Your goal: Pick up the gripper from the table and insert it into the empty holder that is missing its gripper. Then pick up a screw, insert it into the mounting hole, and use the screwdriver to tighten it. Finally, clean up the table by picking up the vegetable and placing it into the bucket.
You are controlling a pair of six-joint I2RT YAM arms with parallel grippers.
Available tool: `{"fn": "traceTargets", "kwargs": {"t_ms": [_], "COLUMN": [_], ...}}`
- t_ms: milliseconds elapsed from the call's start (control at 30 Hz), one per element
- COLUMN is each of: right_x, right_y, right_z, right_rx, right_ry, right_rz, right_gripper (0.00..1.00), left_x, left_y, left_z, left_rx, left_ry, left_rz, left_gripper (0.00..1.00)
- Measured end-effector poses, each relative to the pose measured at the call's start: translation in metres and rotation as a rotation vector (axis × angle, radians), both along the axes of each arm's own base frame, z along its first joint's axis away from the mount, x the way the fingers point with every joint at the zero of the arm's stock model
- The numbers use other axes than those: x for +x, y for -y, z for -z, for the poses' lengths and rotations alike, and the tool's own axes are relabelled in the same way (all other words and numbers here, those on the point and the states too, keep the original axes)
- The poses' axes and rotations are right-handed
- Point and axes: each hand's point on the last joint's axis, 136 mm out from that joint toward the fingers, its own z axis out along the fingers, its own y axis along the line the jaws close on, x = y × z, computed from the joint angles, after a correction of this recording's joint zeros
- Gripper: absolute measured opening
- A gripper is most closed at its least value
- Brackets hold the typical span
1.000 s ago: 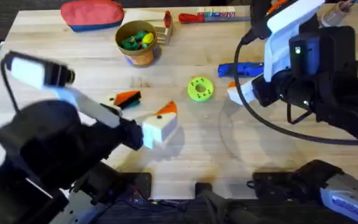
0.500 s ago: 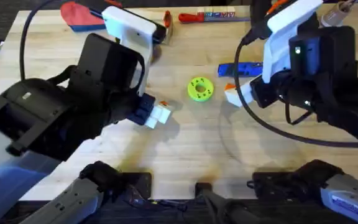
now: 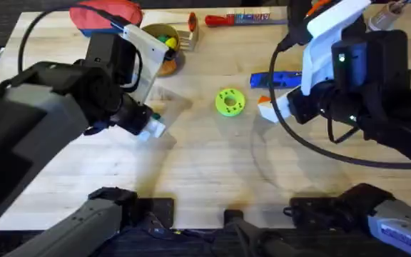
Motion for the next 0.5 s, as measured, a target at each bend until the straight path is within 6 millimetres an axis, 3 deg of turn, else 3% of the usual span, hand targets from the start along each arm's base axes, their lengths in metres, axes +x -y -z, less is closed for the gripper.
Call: {"fn": "traceTargets", "kwargs": {"t_ms": [133, 333, 500], "right_x": [0.000, 0.000, 0.000], "right_y": [0.000, 0.000, 0.000], "right_z": [0.000, 0.000, 0.001], "right_rx": [0.000, 0.000, -0.001], "right_ry": [0.000, -0.001, -0.003], "right_rz": [0.000, 0.000, 0.000], "right_gripper": [0.991, 0.991, 0.991], "left_x": [0.002, 0.022, 0.022], "left_y": [-0.007, -0.013, -0.006], "left_z": [0.014, 0.025, 0.037], "left_rx": [0.015, 0.003, -0.080], "left_ry": [-0.062, -0.050, -0.086], "left_rz": [0.050, 0.075, 0.087], "left_gripper": [0.994, 0.992, 0.980]}}
